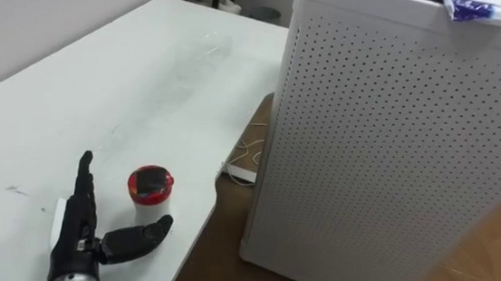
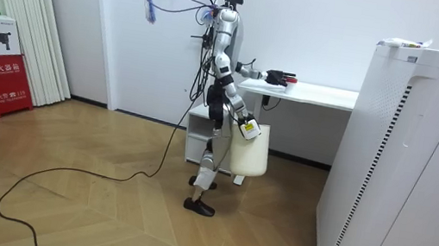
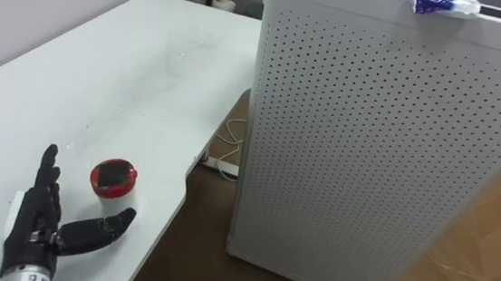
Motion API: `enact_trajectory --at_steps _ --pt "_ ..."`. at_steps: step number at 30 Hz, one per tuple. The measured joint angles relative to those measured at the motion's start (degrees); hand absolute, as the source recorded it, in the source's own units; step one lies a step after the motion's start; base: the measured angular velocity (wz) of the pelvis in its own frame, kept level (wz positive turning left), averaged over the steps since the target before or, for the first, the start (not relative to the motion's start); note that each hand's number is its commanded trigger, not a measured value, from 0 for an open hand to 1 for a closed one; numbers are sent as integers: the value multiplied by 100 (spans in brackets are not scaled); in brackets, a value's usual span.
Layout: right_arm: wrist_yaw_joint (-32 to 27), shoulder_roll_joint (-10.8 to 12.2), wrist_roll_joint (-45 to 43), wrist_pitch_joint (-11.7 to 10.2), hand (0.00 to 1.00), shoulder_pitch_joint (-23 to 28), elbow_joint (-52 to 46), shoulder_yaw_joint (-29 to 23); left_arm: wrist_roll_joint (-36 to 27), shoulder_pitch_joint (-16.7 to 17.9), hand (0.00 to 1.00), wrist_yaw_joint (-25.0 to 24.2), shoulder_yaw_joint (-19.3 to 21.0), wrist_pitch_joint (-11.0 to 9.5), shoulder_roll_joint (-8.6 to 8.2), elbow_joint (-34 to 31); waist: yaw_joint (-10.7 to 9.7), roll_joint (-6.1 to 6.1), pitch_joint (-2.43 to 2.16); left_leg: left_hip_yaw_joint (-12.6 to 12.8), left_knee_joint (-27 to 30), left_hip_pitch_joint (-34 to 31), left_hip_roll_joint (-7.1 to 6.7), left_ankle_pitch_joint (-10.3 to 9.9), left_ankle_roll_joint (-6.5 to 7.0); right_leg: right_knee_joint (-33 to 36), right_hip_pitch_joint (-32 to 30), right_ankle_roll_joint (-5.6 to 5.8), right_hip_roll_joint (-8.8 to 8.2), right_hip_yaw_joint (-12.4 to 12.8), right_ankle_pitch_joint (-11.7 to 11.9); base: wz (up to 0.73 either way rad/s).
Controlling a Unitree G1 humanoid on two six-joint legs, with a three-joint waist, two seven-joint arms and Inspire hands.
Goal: Pick garbage
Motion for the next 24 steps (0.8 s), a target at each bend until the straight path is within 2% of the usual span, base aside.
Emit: enact_trajectory --at_steps 5,11,16,17,18,19,24 --pt "4 10 1 1 100 8 5 5 5 -141 0 -8 0 0 -1 0 -2 0 -4 30 -4 10 4 0 0 0 0 0 8 70 3 -5" --pt "4 12 4 1 100 37 14 8 7 -154 0 -13 -2 0 -1 -1 -6 0 -27 77 -3 41 10 0 0 0 -1 -1 12 105 5 -2" --pt "3 25 31 2 100 36 58 11 16 -177 0 5 -19 0 -76 -1 -39 16 -43 82 -5 47 12 0 0 0 1 -4 13 109 9 0" --pt "2 34 33 2 100 36 58 11 15 -177 29 9 -22 0 -95 0 -43 15 -42 87 -6 49 15 0 0 -1 2 -7 15 114 12 0" --pt "2 43 36 2 100 36 58 11 15 -177 87 19 -23 0 -110 0 -48 14 -42 91 -6 53 17 0 0 0 3 -9 17 118 15 0" --pt "0 56 45 3 100 36 59 11 15 -179 100 33 -23 0 -116 0 -54 11 -40 92 -7 57 18 0 0 -1 5 -9 17 119 16 0" --pt "0 131 45 15 100 36 85 19 10 -210 100 50 -28 1 -116 1 -56 -7 -16 94 -10 30 18 0 0 -15 14 -3 19 113 32 0"
